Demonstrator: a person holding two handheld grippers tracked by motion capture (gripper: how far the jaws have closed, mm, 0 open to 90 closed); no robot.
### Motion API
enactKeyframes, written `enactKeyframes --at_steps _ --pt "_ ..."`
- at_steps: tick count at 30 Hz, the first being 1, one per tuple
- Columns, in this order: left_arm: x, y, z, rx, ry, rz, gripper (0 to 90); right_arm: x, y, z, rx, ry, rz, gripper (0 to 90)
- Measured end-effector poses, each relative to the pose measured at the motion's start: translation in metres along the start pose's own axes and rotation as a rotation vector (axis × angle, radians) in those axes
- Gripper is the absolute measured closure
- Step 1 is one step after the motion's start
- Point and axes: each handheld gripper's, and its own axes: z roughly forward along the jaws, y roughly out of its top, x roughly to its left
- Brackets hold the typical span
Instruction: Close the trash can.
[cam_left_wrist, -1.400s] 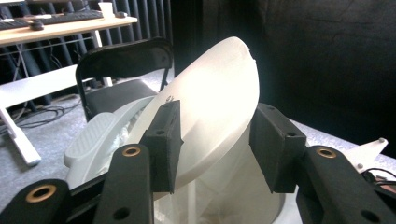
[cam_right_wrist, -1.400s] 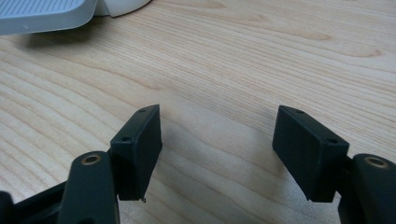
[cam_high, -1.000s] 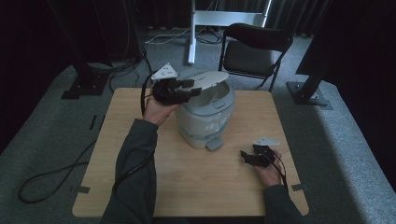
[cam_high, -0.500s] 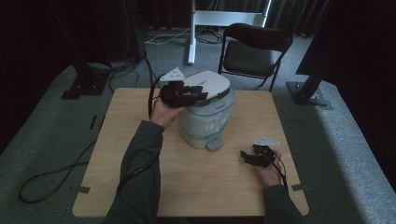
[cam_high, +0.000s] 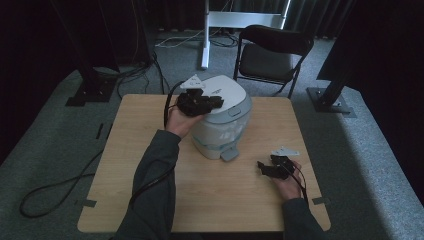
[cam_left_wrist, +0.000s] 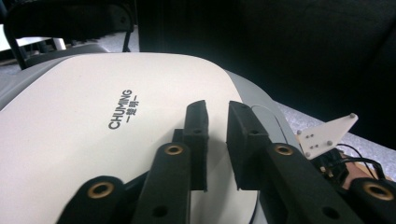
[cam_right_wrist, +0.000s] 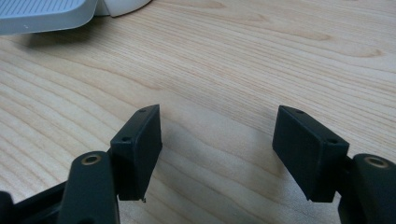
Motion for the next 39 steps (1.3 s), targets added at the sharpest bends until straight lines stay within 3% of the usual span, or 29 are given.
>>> enactKeyframes --at_steps 5,16,17,24,31,34,39 --pt "0.0 -0.002 0.003 -0.009 0.001 -0.012 89.9 0.0 0.0 0.0 0.0 0.0 0.0 32.1" --pt "-0.007 0.002 0.005 0.028 0.045 0.024 90.0 0.0 0.0 0.0 0.0 0.0 -0.001 32.1" --pt "-0.008 0.002 0.005 0.048 0.052 0.028 90.0 0.0 0.0 0.0 0.0 -0.001 -0.001 32.1" --pt "-0.011 0.003 0.006 0.051 0.065 0.048 90.0 0.001 0.0 0.0 0.001 0.001 -0.004 31.9" --pt "-0.007 0.001 0.001 0.011 0.062 0.045 82.1 0.001 0.0 0.0 0.001 0.002 -0.003 31.9" --pt "-0.007 0.002 -0.008 -0.034 0.06 0.037 81.0 0.001 0.0 0.0 0.001 0.002 -0.004 31.8" --pt "-0.009 0.004 -0.016 -0.035 0.079 0.049 79.0 0.001 0.0 0.0 0.001 0.002 -0.004 31.8"
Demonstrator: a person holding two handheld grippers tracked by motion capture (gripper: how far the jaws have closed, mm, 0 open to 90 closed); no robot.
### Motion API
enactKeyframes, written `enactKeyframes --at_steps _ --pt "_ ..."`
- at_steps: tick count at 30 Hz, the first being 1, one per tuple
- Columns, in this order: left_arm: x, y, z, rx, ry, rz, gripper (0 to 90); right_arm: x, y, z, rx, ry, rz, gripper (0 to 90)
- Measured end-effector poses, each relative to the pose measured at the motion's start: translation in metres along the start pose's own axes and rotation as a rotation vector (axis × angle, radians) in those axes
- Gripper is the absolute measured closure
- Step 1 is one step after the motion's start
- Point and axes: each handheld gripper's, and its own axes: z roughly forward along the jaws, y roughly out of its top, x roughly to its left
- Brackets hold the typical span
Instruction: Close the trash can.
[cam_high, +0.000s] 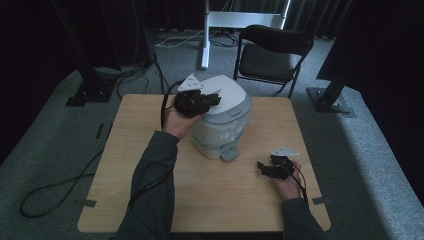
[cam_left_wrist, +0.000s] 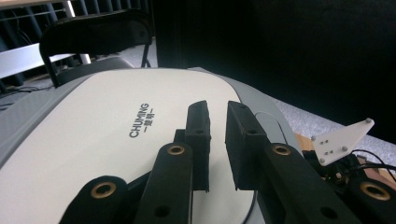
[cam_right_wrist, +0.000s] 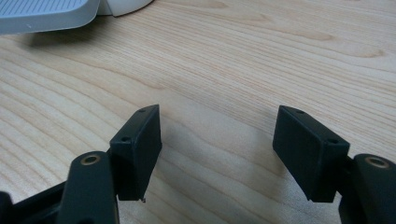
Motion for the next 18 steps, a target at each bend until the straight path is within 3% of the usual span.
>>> enactKeyframes --at_steps 18 --pt "0.003 -0.013 -0.03 -0.037 0.038 -0.004 76.6 0.0 0.0 0.0 0.001 0.0 -0.001 31.8"
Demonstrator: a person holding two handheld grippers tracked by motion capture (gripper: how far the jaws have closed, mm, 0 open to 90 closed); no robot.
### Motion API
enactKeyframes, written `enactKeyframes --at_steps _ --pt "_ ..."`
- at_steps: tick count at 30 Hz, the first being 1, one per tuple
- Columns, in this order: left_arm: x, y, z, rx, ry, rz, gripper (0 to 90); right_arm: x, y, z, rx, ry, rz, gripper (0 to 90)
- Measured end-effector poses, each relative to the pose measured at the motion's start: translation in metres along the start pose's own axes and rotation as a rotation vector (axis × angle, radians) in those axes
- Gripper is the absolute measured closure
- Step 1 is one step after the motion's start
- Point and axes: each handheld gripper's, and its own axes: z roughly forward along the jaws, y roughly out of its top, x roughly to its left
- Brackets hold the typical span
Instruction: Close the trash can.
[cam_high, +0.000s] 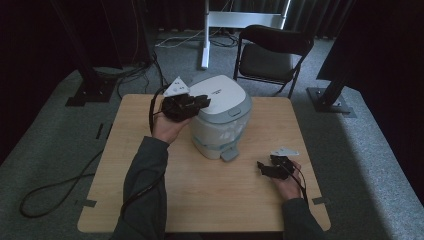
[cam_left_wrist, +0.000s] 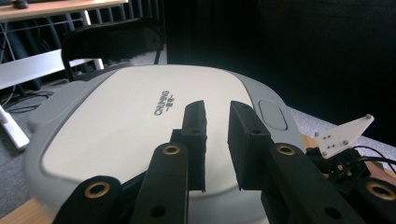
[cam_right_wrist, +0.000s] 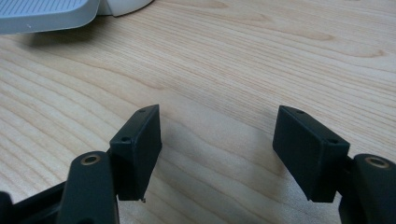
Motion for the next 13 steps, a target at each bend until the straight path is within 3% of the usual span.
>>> enactKeyframes --at_steps 10,13 --pt "0.004 -0.024 -0.025 -0.031 0.051 -0.023 74.4 0.0 0.0 0.0 0.0 0.001 0.001 31.5" --pt "0.004 -0.034 -0.031 -0.041 0.068 -0.029 67.2 -0.001 0.001 0.001 0.002 0.0 0.004 29.8"
